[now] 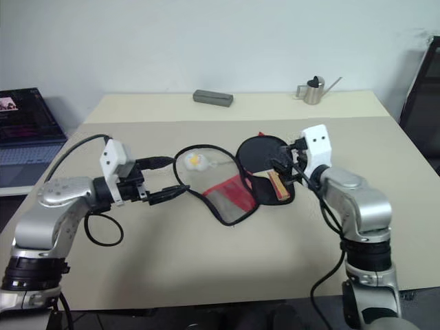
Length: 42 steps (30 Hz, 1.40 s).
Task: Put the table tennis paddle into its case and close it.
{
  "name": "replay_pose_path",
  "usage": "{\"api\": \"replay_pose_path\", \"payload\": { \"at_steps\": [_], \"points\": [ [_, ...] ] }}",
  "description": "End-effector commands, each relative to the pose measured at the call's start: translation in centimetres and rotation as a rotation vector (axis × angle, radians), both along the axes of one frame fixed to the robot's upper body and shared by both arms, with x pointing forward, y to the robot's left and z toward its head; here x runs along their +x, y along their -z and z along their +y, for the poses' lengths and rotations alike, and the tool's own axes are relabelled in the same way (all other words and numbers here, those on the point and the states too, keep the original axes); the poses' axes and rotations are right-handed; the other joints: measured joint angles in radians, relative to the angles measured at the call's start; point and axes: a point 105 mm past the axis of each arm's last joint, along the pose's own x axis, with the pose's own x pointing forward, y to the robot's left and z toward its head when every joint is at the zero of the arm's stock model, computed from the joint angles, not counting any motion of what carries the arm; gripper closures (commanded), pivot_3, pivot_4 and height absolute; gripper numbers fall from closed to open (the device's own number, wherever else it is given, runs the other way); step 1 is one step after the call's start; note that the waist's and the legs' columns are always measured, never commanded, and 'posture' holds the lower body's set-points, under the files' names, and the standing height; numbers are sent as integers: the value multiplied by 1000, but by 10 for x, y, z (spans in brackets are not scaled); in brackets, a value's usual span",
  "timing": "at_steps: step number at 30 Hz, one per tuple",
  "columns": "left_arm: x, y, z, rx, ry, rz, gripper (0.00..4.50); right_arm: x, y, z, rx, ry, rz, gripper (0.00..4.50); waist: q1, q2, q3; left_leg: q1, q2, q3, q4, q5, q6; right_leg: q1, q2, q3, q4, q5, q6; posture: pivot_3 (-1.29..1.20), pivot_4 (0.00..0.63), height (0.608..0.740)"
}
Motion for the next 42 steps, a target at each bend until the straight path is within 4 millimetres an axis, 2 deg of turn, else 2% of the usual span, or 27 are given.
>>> {"api": "replay_pose_path", "payload": {
  "at_steps": [1, 4, 6, 11, 16, 19, 26, 33, 39, 42],
  "points": [
    [1, -2, 29, 4, -160, -54, 0, -4, -18, -12, -25, -52, -64, 25, -1, 0, 0, 0, 0, 0, 0, 0, 0, 0, 0, 0, 0, 0, 0, 0, 150, 740],
    [10, 14, 56, 12, -337, -58, 0, -6, -24, -16, -13, -89, -58, 25, 1, 0, 0, 0, 1, 0, 0, 0, 0, 0, 0, 0, 0, 0, 0, 0, 150, 740],
    [13, 21, 64, 17, -388, -55, 0, -8, -27, -15, -12, -118, -67, 25, 3, 0, 0, 0, 1, -1, 0, 0, 0, 0, 0, -1, 1, 0, 0, 0, 150, 740],
    [22, 39, 72, 29, -465, -39, 0, -20, -26, -7, -41, -247, -52, 25, 11, 0, 0, 0, -1, 0, 1, 0, 0, 0, -1, -1, 0, 0, 0, 0, 150, 740],
    [34, 59, 68, 42, -485, 19, 0, -40, -36, -4, -87, -404, -98, 25, 19, 0, 0, 0, 0, -1, 1, 0, 0, 0, -1, -2, 0, 0, 0, 0, 150, 740],
    [43, 68, 60, 39, -474, 43, 0, -49, -48, -9, -95, -458, -128, 25, 23, -1, 0, 0, 0, 0, 1, 0, 0, 1, -1, -2, 0, 0, 0, 0, 150, 740],
    [59, 77, 37, 25, -416, 67, 0, -52, -59, -19, -125, -458, -155, 25, 26, -1, 0, -1, 0, -1, 1, 0, 0, 1, -1, -2, 0, 0, 0, 0, 150, 740],
    [78, 81, -1, -3, -321, 76, 0, -63, -67, -22, -141, -500, -173, 25, 26, -2, 0, -1, -1, 0, 2, 1, -1, 1, -1, -2, 0, 1, 0, 0, 150, 740],
    [92, 69, -35, -17, -224, 41, 0, -65, -70, -34, -194, -492, -177, 25, 25, -3, 0, -1, -1, 0, 2, 1, -1, 1, -1, -2, 0, 1, 0, 0, 150, 740],
    [99, 43, -65, -62, -145, -21, 0, -67, -71, -35, -190, -485, -181, 25, 26, -3, 0, -1, -1, 1, 2, 1, -2, 1, -1, -2, 0, 1, 0, 0, 150, 740]
  ]
}}
